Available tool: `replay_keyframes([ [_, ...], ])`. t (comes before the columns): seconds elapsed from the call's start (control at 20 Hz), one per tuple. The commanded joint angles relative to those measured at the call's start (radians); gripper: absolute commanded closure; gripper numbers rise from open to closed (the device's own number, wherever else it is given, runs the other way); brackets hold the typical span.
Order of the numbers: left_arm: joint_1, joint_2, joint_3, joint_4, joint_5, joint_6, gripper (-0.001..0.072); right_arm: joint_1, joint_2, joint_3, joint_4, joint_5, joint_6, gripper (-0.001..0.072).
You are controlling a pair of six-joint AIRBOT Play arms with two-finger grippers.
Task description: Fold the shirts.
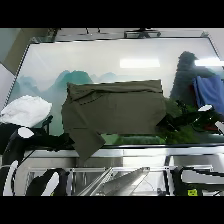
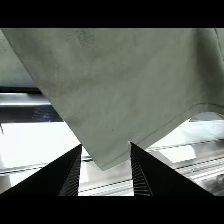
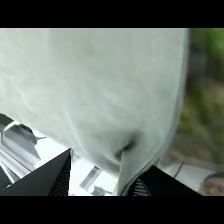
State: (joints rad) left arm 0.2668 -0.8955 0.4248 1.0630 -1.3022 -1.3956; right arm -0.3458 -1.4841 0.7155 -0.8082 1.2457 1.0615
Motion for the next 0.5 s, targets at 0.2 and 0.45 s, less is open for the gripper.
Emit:
replay_keyframes([
  [0.2,-0.006,-0.263,-0.004,0.006,0.09,-0.023,0.0413,0.002,0.002,0.0,0.062,-0.068,-0.045,0.0264],
  [0.45,-0.005,-0.305,-0.003,-0.156,0.198,0.059,0.0413,0.002,0.002,0.0,0.087,-0.067,-0.066,0.0264],
])
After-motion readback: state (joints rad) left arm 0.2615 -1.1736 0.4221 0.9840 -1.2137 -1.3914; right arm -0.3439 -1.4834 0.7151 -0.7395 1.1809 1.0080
